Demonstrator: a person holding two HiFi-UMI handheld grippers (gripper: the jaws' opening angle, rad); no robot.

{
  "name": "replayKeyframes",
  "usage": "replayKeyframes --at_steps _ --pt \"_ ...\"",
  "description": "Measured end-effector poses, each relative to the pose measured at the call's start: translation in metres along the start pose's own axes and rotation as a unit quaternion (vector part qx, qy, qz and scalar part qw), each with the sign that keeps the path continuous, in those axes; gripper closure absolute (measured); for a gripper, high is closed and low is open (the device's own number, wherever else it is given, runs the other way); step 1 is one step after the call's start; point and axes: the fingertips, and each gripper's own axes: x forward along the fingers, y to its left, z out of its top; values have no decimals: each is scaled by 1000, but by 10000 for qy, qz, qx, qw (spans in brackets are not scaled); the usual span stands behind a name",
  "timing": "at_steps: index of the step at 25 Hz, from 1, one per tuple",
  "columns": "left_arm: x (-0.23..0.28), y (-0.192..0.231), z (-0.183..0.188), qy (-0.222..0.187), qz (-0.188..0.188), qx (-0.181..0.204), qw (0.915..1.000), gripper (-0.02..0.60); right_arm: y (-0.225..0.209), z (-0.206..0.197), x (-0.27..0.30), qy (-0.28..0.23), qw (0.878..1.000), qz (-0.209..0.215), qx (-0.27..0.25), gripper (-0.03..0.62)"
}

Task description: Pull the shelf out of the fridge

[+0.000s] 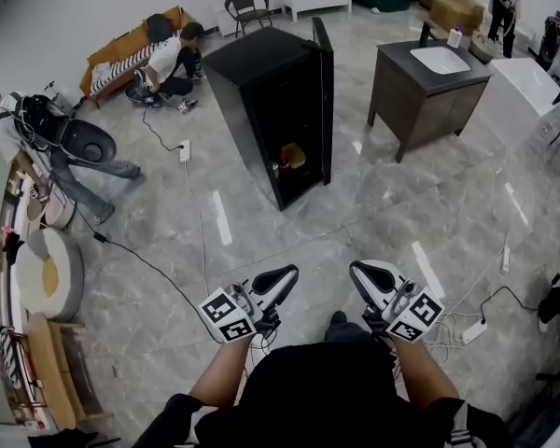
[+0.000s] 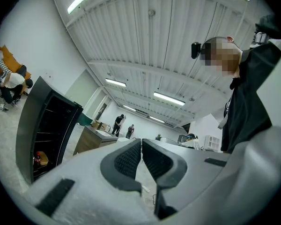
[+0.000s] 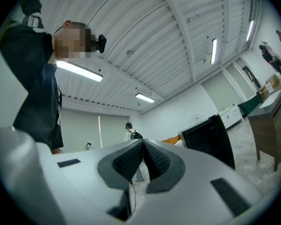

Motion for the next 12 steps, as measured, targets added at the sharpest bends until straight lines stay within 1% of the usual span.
replayKeyframes --at_steps 5,10,12 --pt "31 13 11 -55 223 41 9997 552 -42 19 2 -17 9998 181 34 568" --pt "49 34 6 -47 509 -23 9987 552 -76 21 8 10 9993 363 84 568" --pt "59 39 4 -29 561 -67 9984 552 -86 22 5 39 9992 394 99 568"
